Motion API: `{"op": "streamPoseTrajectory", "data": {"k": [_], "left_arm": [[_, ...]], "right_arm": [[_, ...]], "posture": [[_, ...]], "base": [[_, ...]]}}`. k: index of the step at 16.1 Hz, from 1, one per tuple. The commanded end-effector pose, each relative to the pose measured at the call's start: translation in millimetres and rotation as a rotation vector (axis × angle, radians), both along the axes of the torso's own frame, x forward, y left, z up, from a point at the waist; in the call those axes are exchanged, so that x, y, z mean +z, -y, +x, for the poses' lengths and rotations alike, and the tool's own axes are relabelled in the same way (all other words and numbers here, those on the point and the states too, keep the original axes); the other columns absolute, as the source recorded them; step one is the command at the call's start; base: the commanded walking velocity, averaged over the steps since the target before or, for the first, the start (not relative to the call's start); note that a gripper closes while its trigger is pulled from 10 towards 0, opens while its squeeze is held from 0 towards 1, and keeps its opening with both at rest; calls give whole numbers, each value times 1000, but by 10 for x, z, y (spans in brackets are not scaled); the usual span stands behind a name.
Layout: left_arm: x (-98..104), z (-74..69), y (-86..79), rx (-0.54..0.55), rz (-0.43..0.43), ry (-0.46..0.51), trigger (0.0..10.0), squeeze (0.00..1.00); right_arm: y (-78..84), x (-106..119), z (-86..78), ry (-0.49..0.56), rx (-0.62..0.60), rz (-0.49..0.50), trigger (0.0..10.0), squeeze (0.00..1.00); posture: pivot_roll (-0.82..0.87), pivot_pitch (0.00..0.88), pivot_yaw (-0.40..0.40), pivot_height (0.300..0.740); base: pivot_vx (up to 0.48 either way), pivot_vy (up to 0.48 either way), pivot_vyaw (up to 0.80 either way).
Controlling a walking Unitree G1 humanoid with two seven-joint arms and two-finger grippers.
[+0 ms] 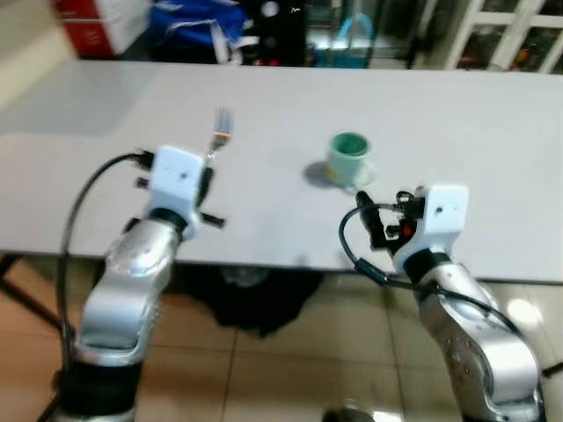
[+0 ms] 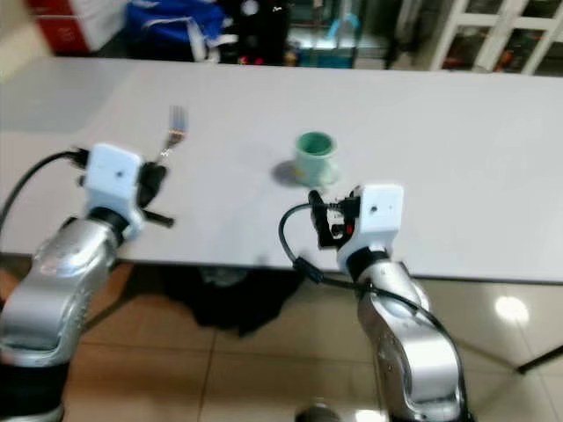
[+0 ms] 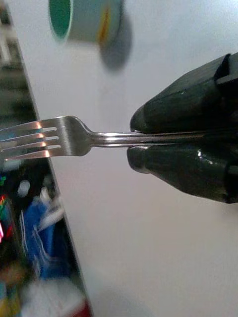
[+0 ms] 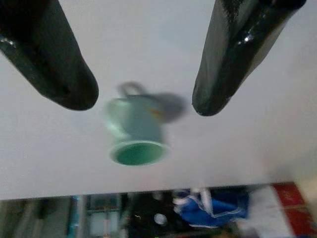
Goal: Setting the table
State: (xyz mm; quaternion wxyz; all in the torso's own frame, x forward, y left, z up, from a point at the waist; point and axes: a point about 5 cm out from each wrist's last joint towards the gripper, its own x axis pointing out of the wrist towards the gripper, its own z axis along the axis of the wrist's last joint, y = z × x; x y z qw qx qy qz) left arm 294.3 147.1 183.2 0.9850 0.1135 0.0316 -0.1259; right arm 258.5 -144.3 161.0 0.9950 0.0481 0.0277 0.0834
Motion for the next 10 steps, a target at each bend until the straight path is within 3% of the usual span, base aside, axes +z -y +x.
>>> {"op": "streamPoseTrajectory", "data": {"k": [1,4,5,9,10], "left_arm": [[-9,10,-45,-8,15,-16,10000,0],[-158,102,-110,-6,9,-142,10000,0],[-222,200,-106,-22,13,-194,10000,0],[-306,391,-103,-50,1,-230,10000,0],[-339,491,-130,-42,3,-229,10000,0]], "right_arm": [[2,39,-3,15,-4,4,10000,0],[-1,53,-25,13,14,14,10000,0],[-7,66,-28,-18,43,73,10000,0],[-116,139,-71,-1,199,61,10000,0],[-132,138,-104,12,264,-3,10000,0]], "posture": [[-30,42,29,740],[-37,46,38,740],[-36,43,41,740],[-58,50,51,740],[-59,51,47,740]], "base": [[0,0,0],[0,0,0],[0,0,0],[0,0,0],[0,0,0]]}}
